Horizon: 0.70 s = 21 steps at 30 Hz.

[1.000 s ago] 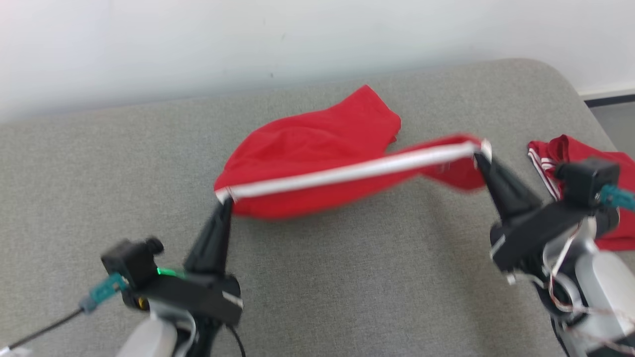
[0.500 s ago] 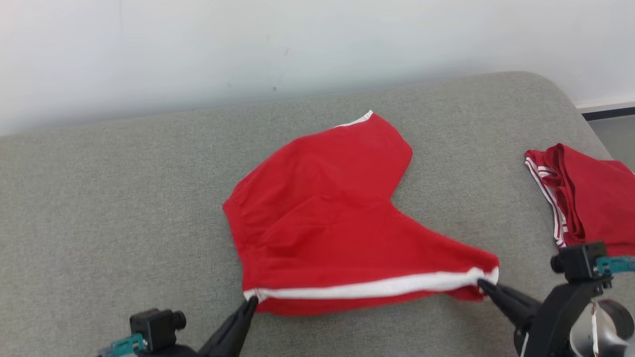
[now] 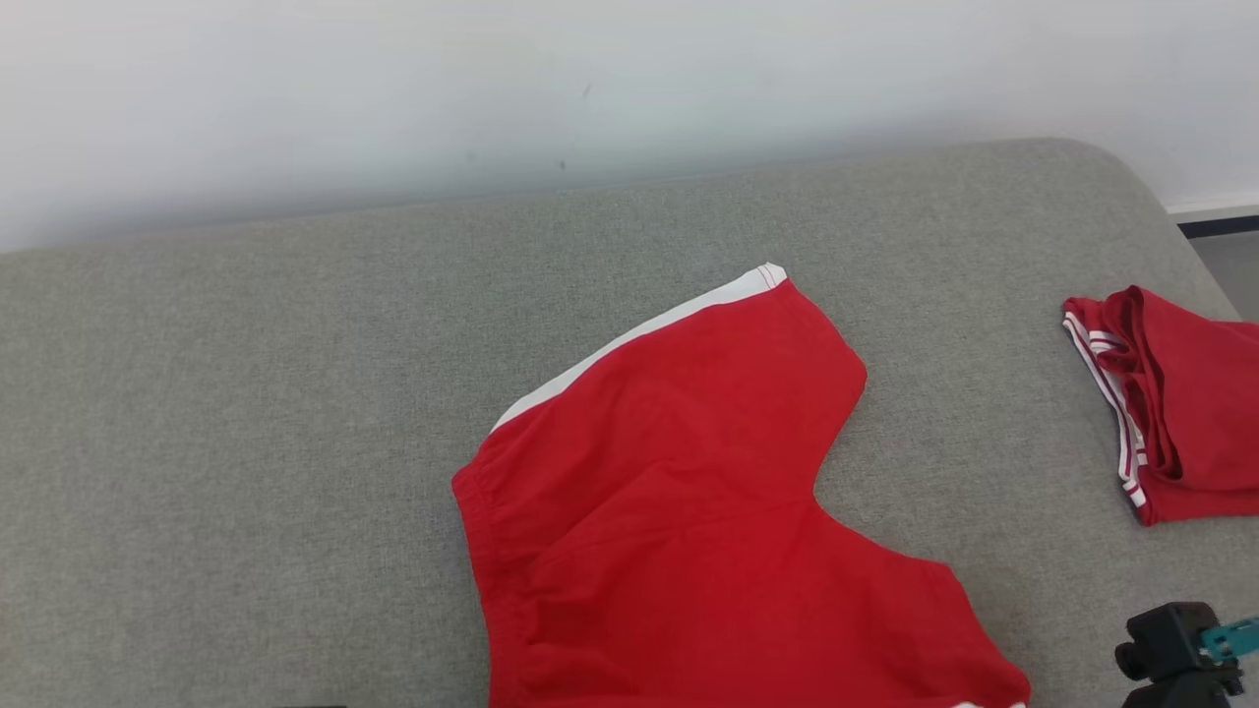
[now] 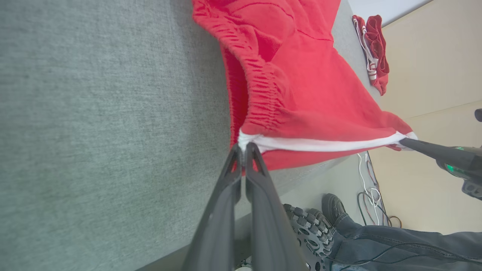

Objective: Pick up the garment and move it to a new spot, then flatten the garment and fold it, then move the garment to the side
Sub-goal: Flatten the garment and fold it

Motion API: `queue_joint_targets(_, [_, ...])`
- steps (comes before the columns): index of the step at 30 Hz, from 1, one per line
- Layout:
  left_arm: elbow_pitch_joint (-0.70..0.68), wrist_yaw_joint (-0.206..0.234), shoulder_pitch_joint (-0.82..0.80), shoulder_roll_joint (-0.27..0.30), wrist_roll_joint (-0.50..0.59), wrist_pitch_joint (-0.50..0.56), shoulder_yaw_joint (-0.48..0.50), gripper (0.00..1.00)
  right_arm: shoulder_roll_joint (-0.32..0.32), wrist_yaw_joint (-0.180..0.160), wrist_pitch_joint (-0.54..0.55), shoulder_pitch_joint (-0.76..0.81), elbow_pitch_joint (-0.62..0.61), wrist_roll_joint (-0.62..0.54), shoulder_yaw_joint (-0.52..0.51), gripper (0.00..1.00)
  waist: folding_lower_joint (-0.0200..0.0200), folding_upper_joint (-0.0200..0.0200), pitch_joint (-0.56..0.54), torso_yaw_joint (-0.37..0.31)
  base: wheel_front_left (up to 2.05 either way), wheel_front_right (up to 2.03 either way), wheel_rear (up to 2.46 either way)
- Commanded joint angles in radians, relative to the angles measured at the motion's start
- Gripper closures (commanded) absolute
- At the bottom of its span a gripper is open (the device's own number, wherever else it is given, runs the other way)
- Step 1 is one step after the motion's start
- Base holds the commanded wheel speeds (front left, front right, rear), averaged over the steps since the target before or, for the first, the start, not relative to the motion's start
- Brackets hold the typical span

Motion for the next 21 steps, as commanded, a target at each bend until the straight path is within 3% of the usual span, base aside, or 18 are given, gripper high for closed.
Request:
queue_joint_targets(1, [-0.013, 0.005, 0.018, 0.011, -0.017, 0.012, -0.001, 1.0, 0.022, -0.003, 0.014, 0.015, -0.03, 0.016, -0.013, 1.0, 0.0, 0.0001, 0.002, 0.004, 0.0, 0.0, 0.0])
queue_joint_targets(4, [-0.047, 0.004, 0.022, 0.0, -0.032, -0.018, 0.026, 1.0, 0.031, -0.003, -0.041, -0.027, -0.109, -0.012, -0.049, 1.0, 0.0, 0.0001, 0.008, 0.001, 0.0, 0.0, 0.0])
queue_joint_targets(8, [-0.069, -0.016, -0.01, -0.037, -0.052, -0.061, 0.043, 1.0, 0.005, -0.003, -0.149, -0.144, -0.11, -0.045, -0.002, 1.0, 0.0, 0.0001, 0.019, -0.005, 0.0, 0.0, 0.0])
queue_joint_targets(21, [0.089, -0.042, -0.254, -0.165, 0.027, -0.186, 0.053, 1.0, -0.134, -0.003, -0.402, -0.608, 0.264, -0.085, 0.283, 1.0, 0.0, 0.0001, 0.069, 0.052, 0.0, 0.0, 0.0])
